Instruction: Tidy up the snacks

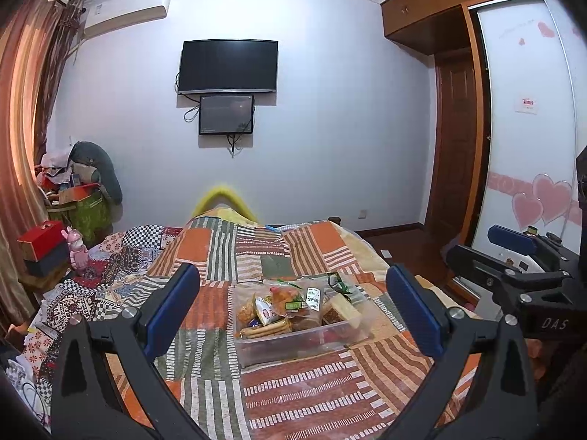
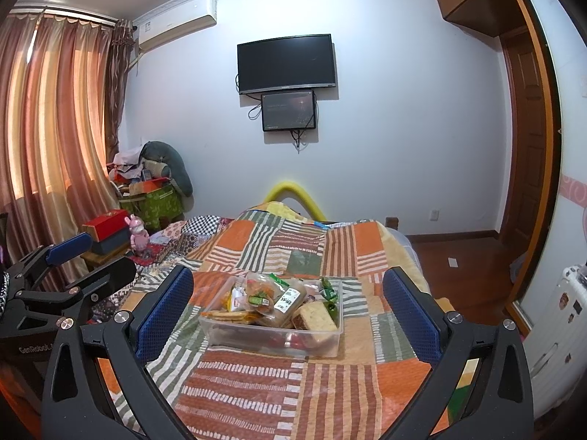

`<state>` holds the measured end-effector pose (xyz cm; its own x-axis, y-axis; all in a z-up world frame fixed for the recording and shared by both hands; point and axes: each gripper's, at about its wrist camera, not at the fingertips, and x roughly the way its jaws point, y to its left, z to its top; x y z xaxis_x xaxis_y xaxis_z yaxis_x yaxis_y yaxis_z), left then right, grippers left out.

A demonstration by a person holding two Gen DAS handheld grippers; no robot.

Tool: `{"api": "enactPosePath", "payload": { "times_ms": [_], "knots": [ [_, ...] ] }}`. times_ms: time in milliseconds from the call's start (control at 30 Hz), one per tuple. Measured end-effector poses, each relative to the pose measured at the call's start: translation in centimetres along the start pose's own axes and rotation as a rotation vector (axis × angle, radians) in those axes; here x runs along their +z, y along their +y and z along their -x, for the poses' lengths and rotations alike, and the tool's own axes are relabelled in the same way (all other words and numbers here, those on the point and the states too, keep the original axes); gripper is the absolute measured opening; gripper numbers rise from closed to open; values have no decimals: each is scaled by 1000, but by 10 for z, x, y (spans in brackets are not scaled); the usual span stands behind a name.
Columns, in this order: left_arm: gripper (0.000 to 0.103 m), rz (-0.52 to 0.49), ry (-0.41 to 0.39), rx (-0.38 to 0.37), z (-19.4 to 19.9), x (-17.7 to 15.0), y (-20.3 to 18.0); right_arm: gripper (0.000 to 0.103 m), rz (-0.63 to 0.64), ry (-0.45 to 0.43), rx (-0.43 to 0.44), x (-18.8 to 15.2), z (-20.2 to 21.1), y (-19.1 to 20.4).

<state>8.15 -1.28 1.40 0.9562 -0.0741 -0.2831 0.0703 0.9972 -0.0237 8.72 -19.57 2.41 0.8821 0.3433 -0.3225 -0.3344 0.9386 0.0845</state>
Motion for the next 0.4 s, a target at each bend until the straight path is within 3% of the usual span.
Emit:
{"api": "enactPosePath", "payload": {
  "times_ms": [400],
  "knots": [
    [103, -2, 16, -9, -2, 0, 1, 103, -1, 11, -3, -1, -3, -3]
  ]
}}
